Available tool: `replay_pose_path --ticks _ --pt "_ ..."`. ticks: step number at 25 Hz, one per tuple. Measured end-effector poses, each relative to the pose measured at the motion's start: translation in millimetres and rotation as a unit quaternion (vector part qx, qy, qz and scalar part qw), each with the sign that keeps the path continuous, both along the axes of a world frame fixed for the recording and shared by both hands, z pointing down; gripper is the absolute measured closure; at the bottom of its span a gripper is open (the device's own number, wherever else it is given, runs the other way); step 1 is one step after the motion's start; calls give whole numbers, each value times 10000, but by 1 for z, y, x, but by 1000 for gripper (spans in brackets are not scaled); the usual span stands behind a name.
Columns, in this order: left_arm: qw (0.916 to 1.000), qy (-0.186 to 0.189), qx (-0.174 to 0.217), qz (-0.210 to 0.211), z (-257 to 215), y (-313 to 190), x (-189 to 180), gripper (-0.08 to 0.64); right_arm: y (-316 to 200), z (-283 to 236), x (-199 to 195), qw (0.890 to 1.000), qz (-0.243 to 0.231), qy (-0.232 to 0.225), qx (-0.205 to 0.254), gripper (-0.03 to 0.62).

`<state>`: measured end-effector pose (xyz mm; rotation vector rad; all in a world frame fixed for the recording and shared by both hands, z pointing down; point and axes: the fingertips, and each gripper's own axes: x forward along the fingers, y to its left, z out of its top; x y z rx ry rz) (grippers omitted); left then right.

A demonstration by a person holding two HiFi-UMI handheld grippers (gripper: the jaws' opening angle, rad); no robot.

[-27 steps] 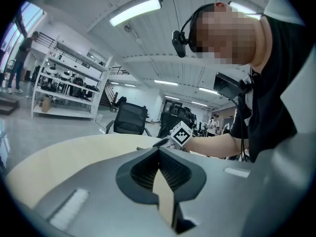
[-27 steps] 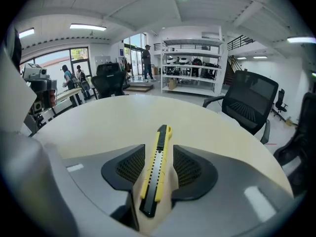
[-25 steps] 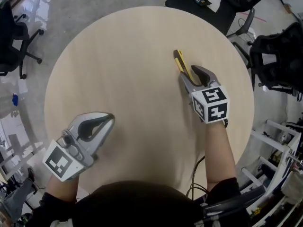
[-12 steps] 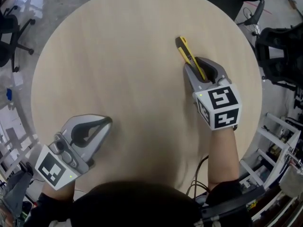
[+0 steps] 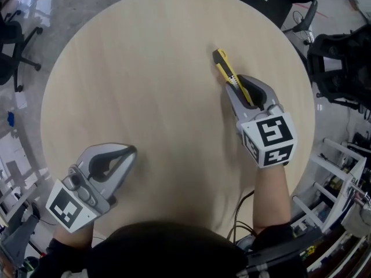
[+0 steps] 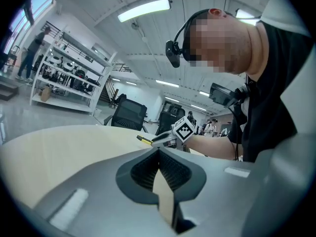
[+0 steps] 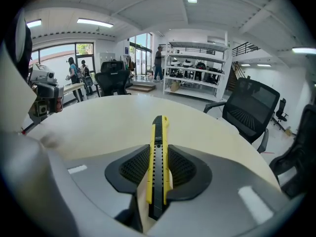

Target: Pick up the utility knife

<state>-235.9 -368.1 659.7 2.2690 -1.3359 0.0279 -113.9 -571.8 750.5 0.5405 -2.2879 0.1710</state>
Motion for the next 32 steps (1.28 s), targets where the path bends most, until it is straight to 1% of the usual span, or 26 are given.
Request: replay_pose_path --ticks 3,9,14,19,26,29,32 --pt "9999 9 94 -39 -20 7 3 563 10 -26 9 9999 48 -113 18 462" --pt "9990 -110 419 -90 -71 21 8 563 30 -91 28 9993 151 -268 230 462" --pt "9978 -153 625 -165 -123 48 12 563 61 -142 41 9987 186 -335 325 462" --pt "9948 -274 962 -213 -181 78 11 563 93 -207 48 9969 91 -449 647 462" --pt "9887 -409 1421 -239 -257 136 16 563 150 -295 65 9930 115 -749 905 462" --pt "9861 -400 1577 -350 -286 164 17 563 178 -324 78 9914 152 -923 910 462" --pt "9839 -440 1681 -409 -305 195 10 563 206 -350 88 9896 180 -1106 899 460"
